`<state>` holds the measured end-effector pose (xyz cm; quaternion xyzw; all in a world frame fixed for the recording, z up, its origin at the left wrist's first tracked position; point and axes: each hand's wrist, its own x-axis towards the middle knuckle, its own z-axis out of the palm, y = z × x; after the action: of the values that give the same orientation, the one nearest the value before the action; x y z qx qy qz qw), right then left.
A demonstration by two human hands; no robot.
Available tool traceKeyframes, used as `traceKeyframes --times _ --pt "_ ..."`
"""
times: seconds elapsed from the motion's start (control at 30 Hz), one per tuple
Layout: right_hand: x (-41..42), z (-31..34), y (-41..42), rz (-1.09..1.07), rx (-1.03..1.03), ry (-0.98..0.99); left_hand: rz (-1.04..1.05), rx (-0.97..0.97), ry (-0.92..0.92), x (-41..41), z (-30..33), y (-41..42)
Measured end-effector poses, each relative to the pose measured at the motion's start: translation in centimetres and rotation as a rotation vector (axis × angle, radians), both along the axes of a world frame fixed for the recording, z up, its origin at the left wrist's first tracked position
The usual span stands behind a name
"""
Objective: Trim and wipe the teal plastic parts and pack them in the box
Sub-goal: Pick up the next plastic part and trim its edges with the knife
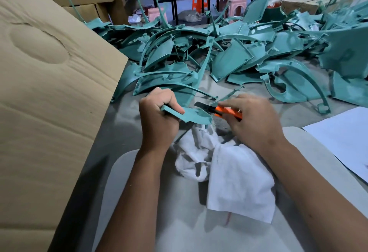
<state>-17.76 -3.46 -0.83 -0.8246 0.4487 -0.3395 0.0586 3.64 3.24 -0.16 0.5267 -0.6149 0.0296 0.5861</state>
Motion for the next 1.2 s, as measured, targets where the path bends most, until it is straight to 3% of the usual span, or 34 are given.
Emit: traceKeyframes --times 0.23,0.4,0.5,0.57,0.67,0.83,1.03,1.2 --pt "-1.6 0.0 -1.9 -0.314 0.202 0.052 -0.028 0.021 0.088 1.3 0.0 0.3" --pt "-2.3 0.0 -2.1 -0.478 0.146 0.057 -0.048 0.029 0.092 1.9 0.2 0.3" --pt "-2.0 0.0 -1.7 -0.428 0.003 0.020 -0.041 0.021 0.080 1.9 0.2 0.3" --pt "-1.4 0.1 -0.9 -0.206 -0.051 -0.052 -0.045 0.019 0.089 1.8 0.2 0.3" --pt "0.0 -0.1 0.1 0.060 0.002 0.017 -0.043 0.023 0.094 2.0 0.0 0.2" --pt "-0.2 -0.5 -0.5 -0.043 0.085 0.049 -0.047 0.029 0.120 2.0 0.0 0.3" --pt "-2.2 -0.3 -2.2 -0.359 0.190 0.005 -0.080 0.017 0.151 2.4 0.2 0.5" --pt "-2.3 -0.2 -1.9 -0.460 0.050 0.036 -0.073 0.019 0.165 2.5 0.1 0.4"
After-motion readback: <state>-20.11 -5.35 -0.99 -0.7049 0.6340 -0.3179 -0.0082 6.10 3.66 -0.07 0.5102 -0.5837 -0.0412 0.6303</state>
